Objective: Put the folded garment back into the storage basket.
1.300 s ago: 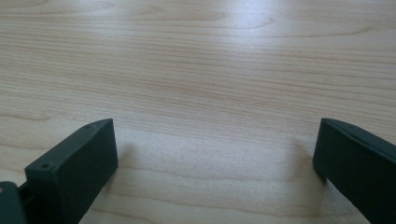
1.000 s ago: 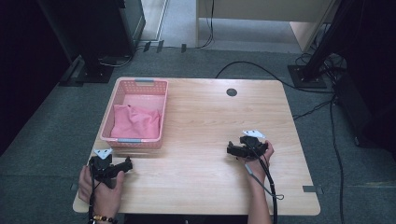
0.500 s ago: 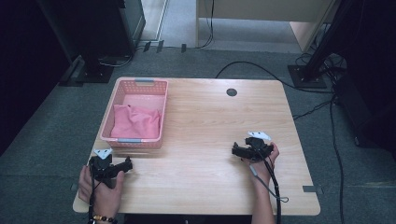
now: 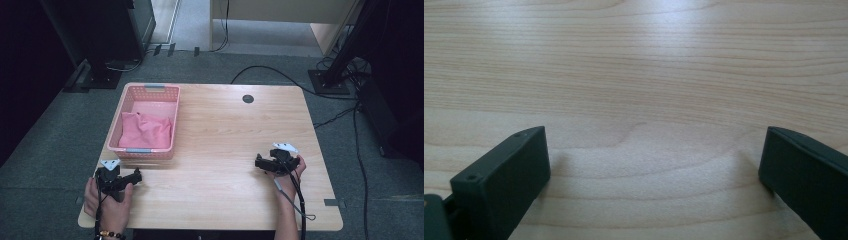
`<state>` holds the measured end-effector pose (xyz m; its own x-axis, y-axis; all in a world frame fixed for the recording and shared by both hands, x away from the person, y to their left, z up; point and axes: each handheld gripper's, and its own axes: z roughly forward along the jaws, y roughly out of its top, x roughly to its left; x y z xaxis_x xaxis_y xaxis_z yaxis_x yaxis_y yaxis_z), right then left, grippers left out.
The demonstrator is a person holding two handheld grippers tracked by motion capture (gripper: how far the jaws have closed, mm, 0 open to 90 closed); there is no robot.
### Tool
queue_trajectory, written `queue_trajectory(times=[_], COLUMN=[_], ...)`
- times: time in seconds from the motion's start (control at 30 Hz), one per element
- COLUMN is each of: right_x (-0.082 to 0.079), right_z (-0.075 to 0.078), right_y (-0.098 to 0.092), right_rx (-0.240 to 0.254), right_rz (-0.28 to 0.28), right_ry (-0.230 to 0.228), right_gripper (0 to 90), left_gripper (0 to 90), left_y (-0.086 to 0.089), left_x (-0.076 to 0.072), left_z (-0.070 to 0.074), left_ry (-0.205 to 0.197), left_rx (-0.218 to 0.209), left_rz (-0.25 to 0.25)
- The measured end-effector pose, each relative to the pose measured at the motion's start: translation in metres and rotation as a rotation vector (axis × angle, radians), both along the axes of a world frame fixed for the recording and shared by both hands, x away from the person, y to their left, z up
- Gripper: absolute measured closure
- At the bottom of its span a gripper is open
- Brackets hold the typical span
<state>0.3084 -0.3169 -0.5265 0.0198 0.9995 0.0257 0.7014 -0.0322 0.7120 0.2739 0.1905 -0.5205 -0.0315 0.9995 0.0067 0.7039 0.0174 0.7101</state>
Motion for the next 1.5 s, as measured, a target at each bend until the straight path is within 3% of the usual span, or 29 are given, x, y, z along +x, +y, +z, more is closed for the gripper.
queue_trajectory(times=[1.5], right_x=[-0.020], right_z=[0.000], right_y=[-0.045], right_rx=[0.001], right_rz=[-0.102], right_ry=[0.001], right_gripper=[0.0], left_gripper=[0.0], left_y=[0.000], left_x=[0.000], left_z=[0.000], left_ry=[0.000], left_rx=[0.000], left_rz=[0.000])
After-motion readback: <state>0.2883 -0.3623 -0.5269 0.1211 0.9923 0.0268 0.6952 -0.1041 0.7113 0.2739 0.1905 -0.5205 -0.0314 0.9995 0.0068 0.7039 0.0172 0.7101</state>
